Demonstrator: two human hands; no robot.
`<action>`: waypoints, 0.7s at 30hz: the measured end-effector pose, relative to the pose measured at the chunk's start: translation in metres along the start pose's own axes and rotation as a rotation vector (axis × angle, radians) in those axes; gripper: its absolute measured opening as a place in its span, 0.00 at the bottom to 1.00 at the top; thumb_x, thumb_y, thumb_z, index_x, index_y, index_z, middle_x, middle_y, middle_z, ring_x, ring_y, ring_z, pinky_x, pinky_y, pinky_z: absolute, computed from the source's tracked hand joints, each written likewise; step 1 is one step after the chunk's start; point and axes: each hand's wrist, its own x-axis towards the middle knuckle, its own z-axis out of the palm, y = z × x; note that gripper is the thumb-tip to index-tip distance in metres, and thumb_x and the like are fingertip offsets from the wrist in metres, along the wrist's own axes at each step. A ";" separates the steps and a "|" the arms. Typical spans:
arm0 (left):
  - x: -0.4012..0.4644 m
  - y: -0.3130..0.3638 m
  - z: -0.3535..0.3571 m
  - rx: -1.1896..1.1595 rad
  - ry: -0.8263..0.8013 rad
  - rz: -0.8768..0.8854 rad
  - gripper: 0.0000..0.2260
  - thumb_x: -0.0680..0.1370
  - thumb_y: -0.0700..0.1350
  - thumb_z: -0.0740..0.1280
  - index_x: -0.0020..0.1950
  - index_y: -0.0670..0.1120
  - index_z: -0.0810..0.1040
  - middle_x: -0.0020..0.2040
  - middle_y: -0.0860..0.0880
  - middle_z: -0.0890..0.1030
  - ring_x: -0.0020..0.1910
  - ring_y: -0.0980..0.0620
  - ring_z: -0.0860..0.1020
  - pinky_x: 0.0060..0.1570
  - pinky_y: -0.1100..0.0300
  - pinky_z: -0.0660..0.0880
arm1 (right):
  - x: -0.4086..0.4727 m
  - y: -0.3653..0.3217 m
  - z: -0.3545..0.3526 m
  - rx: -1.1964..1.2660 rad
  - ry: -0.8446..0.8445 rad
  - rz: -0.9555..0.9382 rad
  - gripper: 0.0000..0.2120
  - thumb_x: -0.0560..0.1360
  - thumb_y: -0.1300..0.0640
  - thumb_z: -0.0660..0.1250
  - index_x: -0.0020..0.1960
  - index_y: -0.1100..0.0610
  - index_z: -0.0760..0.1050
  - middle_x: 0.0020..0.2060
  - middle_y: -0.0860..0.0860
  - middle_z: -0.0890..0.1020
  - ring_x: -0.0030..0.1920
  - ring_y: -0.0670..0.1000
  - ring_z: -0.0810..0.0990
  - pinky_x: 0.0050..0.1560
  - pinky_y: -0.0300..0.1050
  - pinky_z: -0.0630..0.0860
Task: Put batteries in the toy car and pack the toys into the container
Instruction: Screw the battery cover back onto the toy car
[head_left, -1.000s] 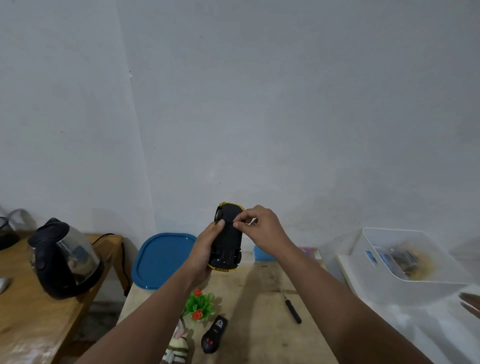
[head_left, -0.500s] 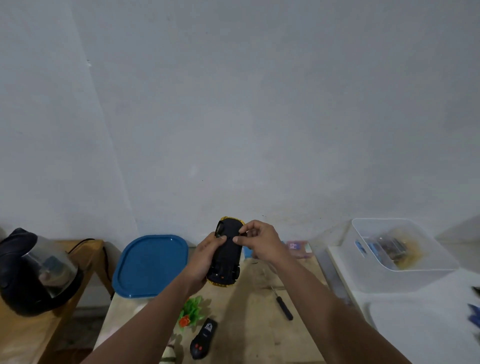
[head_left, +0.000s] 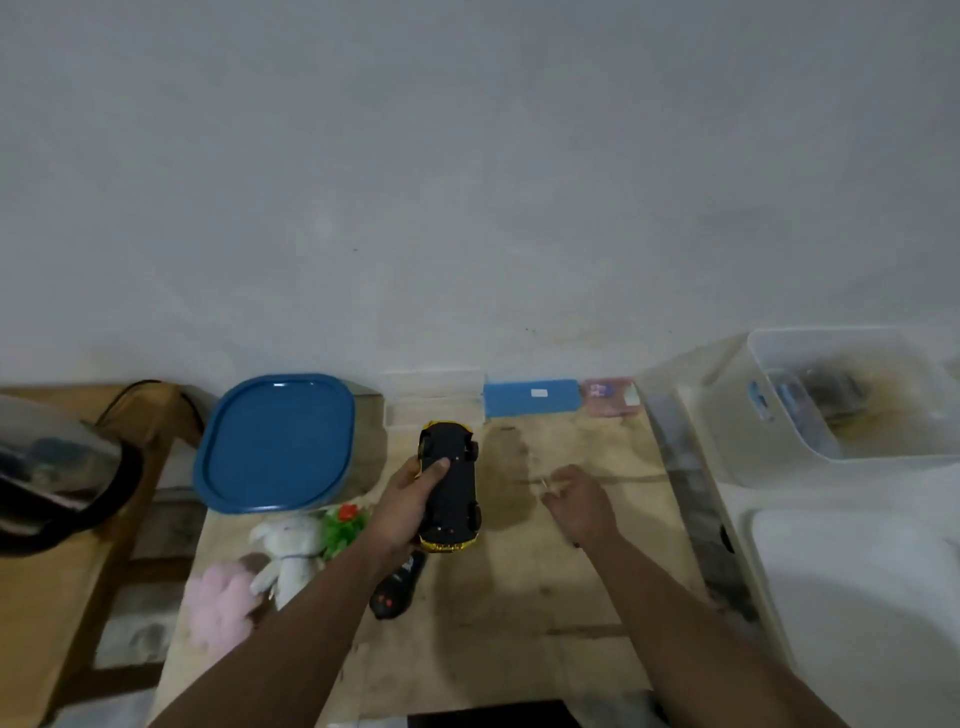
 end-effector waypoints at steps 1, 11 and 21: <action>0.001 -0.003 -0.002 -0.011 0.011 -0.006 0.13 0.82 0.44 0.70 0.67 0.47 0.79 0.56 0.40 0.87 0.51 0.39 0.86 0.49 0.48 0.82 | 0.003 0.014 0.007 -0.129 -0.035 0.010 0.14 0.74 0.53 0.73 0.59 0.49 0.76 0.55 0.55 0.81 0.54 0.56 0.81 0.51 0.46 0.76; 0.009 -0.005 -0.019 0.007 0.048 -0.006 0.33 0.65 0.39 0.81 0.69 0.42 0.76 0.57 0.39 0.85 0.54 0.37 0.85 0.51 0.44 0.83 | 0.015 0.023 0.026 -0.392 -0.084 -0.053 0.09 0.78 0.53 0.67 0.58 0.50 0.74 0.54 0.54 0.79 0.54 0.59 0.80 0.49 0.51 0.77; -0.011 0.032 -0.020 0.069 -0.074 0.053 0.20 0.73 0.31 0.76 0.62 0.43 0.78 0.51 0.42 0.86 0.46 0.45 0.86 0.42 0.54 0.83 | -0.009 -0.020 0.006 -0.010 -0.033 -0.069 0.10 0.74 0.59 0.72 0.51 0.49 0.75 0.42 0.51 0.83 0.43 0.56 0.83 0.42 0.47 0.79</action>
